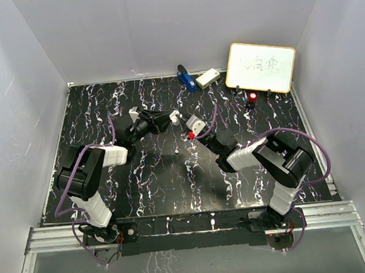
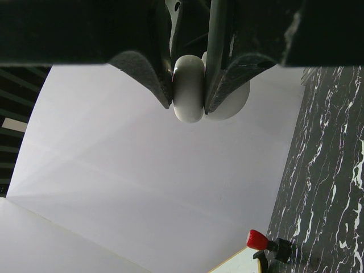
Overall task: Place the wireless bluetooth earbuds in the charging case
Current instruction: Place the earbud in the charging case.
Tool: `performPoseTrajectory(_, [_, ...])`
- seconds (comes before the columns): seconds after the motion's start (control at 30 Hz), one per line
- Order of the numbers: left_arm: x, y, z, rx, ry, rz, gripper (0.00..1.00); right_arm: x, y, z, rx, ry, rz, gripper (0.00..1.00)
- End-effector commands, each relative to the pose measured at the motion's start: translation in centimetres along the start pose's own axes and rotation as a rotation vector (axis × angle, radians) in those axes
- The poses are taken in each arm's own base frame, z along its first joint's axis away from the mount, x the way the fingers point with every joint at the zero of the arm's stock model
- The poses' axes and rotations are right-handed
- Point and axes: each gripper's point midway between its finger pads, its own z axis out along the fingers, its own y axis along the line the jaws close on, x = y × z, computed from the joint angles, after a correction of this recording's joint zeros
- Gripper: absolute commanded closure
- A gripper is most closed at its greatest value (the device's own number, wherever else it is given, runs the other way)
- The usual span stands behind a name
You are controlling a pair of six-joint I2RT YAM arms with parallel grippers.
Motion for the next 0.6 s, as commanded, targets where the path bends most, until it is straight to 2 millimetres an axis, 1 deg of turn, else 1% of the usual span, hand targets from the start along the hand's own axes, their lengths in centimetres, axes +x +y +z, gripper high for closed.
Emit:
performPoseTrajectory(0.0, [1.7, -3.9, -0.3, 0.090, 0.036, 0.059, 1.00, -2.1, -1.3, 0.3, 0.041, -0.080, -0.004, 1.00])
performPoseTrajectory(0.07, [1.7, -4.0, -0.3, 0.091, 0.036, 0.061, 1.00, -2.1, -1.2, 0.3, 0.041, -0.081, -0.004, 1.00])
performPoseTrajectory(0.1, [1.8, -4.0, -0.3, 0.091, 0.036, 0.061, 1.00, -1.1, -0.7, 0.2, 0.029, -0.059, -0.002, 1.00])
performPoseTrajectory(0.13, [1.8, -4.1, -0.3, 0.092, 0.036, 0.062, 1.00, -0.9, -0.6, 0.2, 0.027, -0.056, -0.002, 1.00])
performPoseTrajectory(0.57, [1.8, -4.1, -0.4, 0.091, 0.032, 0.062, 1.00, -0.9, -0.5, 0.2, 0.024, -0.056, 0.000, 1.00])
